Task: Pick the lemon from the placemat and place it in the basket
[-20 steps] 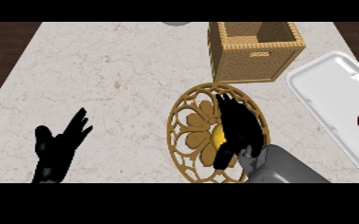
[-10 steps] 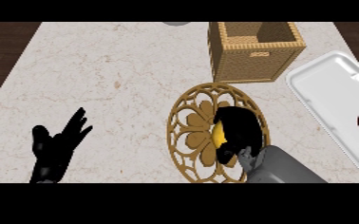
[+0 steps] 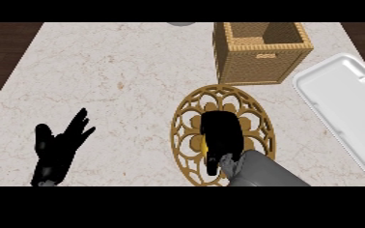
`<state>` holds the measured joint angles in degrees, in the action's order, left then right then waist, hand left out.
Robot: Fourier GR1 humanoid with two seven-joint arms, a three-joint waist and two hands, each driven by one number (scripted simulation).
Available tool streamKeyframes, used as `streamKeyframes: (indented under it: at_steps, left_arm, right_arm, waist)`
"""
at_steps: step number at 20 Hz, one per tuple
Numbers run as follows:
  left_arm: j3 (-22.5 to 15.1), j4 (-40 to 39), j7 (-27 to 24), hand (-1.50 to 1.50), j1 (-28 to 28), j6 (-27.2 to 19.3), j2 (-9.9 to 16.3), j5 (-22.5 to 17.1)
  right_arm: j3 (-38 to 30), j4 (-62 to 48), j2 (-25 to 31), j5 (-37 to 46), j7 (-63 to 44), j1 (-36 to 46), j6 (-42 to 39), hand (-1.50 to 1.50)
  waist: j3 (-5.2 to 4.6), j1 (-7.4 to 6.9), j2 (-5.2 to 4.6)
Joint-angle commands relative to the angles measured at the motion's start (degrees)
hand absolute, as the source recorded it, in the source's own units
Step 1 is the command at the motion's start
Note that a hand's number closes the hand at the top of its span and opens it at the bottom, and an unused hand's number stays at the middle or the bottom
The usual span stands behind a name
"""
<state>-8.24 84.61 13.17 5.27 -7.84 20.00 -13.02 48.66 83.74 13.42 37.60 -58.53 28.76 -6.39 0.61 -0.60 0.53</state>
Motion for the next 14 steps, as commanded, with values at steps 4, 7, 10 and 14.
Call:
streamKeyframes:
  at_steps: [4,7,10,14]
  left_arm:
    - [-1.86,-4.71,0.38,0.00,0.47,1.65,-0.73,1.32]
    - [-1.79,-5.30,2.92,0.00,-1.11,0.32,-1.83,1.29]
    - [-0.70,-4.71,1.11,0.00,0.26,1.56,-0.80,0.64]
    - [-0.78,-3.79,0.74,0.00,1.11,1.27,-1.04,0.68]
  right_arm:
    - [6.25,-12.02,-13.07,0.24,-4.64,13.95,0.28,1.50]
    - [8.69,-11.28,-13.24,2.69,-6.80,15.97,7.20,1.50]
    - [2.96,-5.24,-13.32,1.64,-5.63,14.01,16.77,1.50]
    - [-6.52,4.90,-13.37,2.33,-2.76,17.08,30.14,1.50]
  waist:
    - [-0.68,-2.56,-1.04]
    - [-0.64,-1.99,-0.89]
    - [-0.57,-1.13,-0.70]
    - [-0.47,-0.36,-0.27]
